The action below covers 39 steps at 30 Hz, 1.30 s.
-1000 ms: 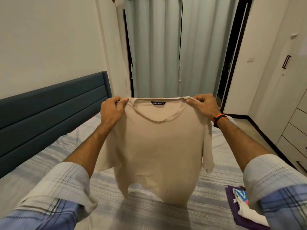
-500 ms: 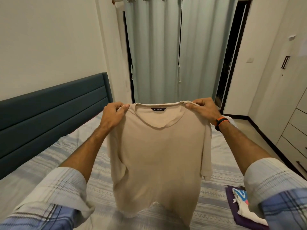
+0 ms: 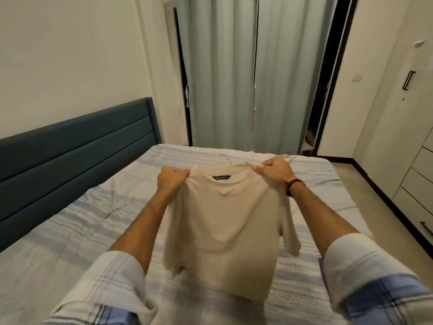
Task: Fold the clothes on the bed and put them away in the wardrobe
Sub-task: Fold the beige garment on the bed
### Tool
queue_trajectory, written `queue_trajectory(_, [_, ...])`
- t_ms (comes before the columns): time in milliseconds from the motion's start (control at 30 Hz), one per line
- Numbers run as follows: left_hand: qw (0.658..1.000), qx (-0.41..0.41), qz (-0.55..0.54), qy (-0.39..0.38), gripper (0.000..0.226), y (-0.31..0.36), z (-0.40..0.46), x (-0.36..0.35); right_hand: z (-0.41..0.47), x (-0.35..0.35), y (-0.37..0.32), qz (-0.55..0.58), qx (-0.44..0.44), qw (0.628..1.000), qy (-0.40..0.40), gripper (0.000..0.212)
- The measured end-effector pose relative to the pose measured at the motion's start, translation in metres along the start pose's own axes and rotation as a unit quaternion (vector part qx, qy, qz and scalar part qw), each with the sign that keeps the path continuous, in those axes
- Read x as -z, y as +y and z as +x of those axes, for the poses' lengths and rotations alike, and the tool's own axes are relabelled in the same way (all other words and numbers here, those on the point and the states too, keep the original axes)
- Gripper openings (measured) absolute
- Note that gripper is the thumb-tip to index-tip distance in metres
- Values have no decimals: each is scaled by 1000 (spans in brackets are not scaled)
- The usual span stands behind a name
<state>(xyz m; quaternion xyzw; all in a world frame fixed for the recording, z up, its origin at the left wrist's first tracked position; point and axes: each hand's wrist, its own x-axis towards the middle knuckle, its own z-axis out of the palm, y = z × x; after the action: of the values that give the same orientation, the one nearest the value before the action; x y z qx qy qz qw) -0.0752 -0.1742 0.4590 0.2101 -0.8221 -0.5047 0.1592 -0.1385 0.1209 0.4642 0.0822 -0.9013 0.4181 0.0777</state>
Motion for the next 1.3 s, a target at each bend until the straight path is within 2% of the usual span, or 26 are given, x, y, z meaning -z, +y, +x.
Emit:
queue_trajectory(167, [999, -29, 36, 9, 40, 6, -14, -29, -9, -36, -17, 18, -25, 999, 15, 62])
queue_trajectory(400, [995, -95, 19, -5, 49, 8, -41, -59, -25, -69, -34, 19, 22, 1000, 6, 62])
queue_trajectory(700, [991, -131, -5, -23, 51, 2, -53, -77, -34, -92, -40, 65, 17, 998, -4, 48])
queue_trajectory(833, [990, -127, -14, -55, 37, -2, -54, -79, -35, -92, -39, 59, 10, 998, -31, 28])
queue_trajectory(933, [985, -131, -41, -103, 29, -5, -55, -78, -34, -92, -35, 67, 23, 997, -43, 24])
queue_trajectory(1067, [970, -152, -51, -182, 37, -10, -55, -76, -33, -92, -29, 53, 58, 995, -53, 28])
queue_trajectory(1200, [959, -163, -14, -230, 34, -20, -48, -75, -31, -94, -24, 15, 82, 995, -47, 24])
queue_trajectory(1300, [959, -135, -3, -248, 49, -26, -46, -73, -30, -96, -20, 0, 94, 995, -43, 17])
